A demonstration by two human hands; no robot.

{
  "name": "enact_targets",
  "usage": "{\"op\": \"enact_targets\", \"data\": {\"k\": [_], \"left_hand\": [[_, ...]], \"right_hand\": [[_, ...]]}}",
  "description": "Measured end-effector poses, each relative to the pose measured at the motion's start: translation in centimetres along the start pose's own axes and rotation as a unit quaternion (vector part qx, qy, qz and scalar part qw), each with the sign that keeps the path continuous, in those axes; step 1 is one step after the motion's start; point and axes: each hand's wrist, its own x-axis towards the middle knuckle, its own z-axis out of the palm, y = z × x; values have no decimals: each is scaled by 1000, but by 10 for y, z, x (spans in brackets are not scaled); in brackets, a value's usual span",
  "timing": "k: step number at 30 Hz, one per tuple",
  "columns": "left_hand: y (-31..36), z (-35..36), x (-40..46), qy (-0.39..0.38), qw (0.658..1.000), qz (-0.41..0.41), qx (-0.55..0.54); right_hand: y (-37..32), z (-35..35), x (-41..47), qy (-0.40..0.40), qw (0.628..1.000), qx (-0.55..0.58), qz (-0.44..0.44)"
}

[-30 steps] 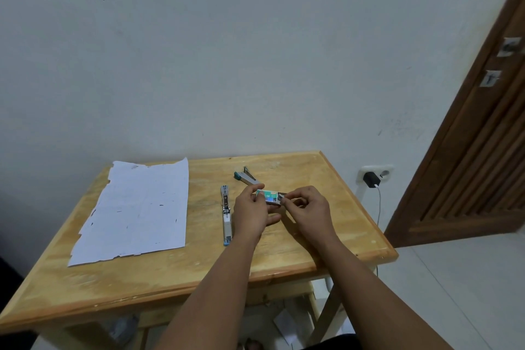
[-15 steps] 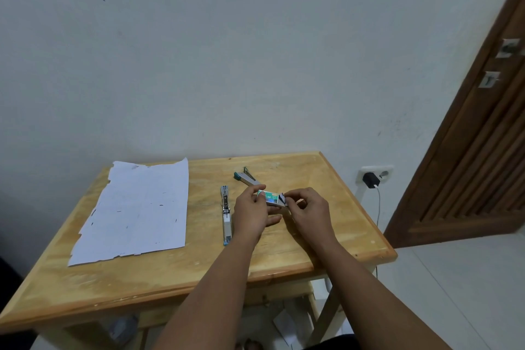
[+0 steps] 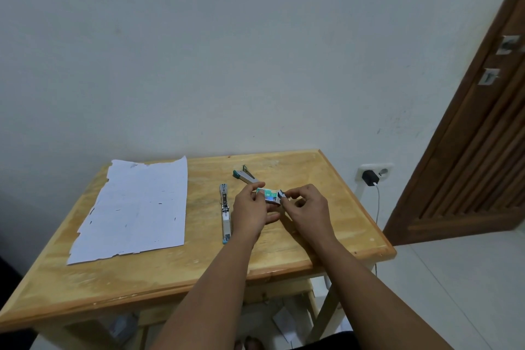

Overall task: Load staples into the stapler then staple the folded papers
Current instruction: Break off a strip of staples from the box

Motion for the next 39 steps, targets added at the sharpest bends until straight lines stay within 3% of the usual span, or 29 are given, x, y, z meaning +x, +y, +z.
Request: {"op": "enact_targets", "data": {"k": [10,21,23,26,31,35,39], "left_hand": [[-2,0,1,6,1000,9,3],[0,2,4,1,1000,-11,-21],[1,3,4,1,1000,-12,-25],[2,2,5,2,999,-17,-31],[2,2,4,2,999,-16,-28],[3,1,4,8,999,-21,-36],[5,2,4,8,999,-21,-41]], "right_hand": [[-1,-2,-2,-7,998,65,12],[1,-19,9,33,959,251,125],[3,-24,18,51,970,205,117],[10,-34,29,19,998,9,63],[7,-42,33,-118,954,-274,-33],[3,-39,29,-100,958,-263,-49],[1,-34,20,-58,995,-71,-25]]}}
